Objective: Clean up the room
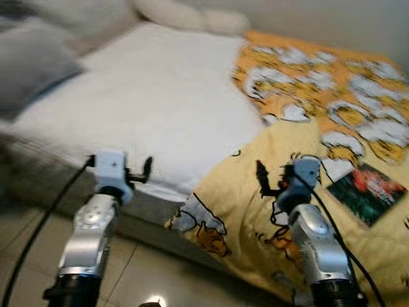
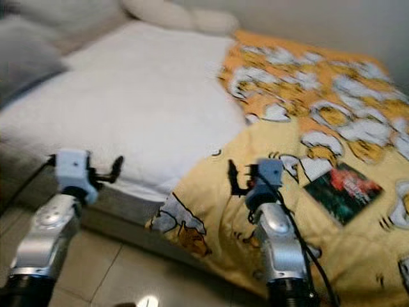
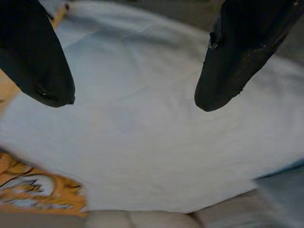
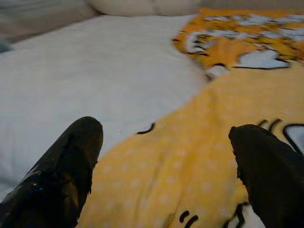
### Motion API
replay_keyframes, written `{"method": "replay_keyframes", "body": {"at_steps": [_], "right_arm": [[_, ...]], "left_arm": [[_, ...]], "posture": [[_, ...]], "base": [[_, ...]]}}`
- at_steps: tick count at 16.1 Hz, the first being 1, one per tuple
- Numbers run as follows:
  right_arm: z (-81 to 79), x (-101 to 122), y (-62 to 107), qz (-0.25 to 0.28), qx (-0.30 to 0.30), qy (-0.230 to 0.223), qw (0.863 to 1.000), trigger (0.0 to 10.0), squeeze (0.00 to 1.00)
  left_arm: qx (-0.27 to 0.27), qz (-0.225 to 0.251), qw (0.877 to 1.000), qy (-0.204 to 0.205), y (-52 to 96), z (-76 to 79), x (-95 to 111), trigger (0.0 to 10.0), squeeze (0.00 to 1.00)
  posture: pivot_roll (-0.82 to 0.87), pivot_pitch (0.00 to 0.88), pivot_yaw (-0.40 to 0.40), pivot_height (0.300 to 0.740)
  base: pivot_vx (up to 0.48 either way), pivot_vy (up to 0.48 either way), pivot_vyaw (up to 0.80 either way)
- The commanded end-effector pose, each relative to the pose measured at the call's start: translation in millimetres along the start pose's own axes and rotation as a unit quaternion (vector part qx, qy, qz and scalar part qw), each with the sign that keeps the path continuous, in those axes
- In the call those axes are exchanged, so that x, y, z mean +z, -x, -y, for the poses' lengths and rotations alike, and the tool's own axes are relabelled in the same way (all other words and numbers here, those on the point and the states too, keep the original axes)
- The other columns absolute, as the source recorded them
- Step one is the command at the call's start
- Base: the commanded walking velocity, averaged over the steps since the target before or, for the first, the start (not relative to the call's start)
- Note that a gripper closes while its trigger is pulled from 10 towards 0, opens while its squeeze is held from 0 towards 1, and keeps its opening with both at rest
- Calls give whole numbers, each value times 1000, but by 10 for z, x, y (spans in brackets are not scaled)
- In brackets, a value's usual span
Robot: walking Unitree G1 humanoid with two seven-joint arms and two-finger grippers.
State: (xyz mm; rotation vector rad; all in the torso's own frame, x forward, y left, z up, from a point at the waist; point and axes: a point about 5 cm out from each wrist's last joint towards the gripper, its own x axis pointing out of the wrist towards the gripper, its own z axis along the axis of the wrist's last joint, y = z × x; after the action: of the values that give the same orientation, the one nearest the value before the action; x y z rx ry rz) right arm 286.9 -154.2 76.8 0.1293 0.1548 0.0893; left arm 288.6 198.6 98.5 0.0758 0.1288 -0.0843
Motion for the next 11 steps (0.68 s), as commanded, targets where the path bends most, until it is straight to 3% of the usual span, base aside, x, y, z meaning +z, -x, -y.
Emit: {"method": "replay_keyframes", "body": {"at_steps": [1, 3, 11], "right_arm": [[104, 28, 11, 3, -16, 7, 1000, 10000, 1000], [109, 19, 14, 2, -18, 7, 1000, 10000, 1000], [108, -50, 27, -15, -24, 2, 1000, 10000, 1000]], "left_arm": [[-12, 6, 1000, -4, -24, 83, 39, 10000, 969], [-13, 5, 1000, -5, -22, 87, 38, 10000, 969], [-16, 4, 1000, -9, -24, 93, 38, 10000, 965]], "posture": [[53, 0, -39, 740], [52, 0, -39, 740], [51, 0, -37, 740]], "base": [[0, -480, 794], [0, -480, 794], [0, -480, 0]]}}
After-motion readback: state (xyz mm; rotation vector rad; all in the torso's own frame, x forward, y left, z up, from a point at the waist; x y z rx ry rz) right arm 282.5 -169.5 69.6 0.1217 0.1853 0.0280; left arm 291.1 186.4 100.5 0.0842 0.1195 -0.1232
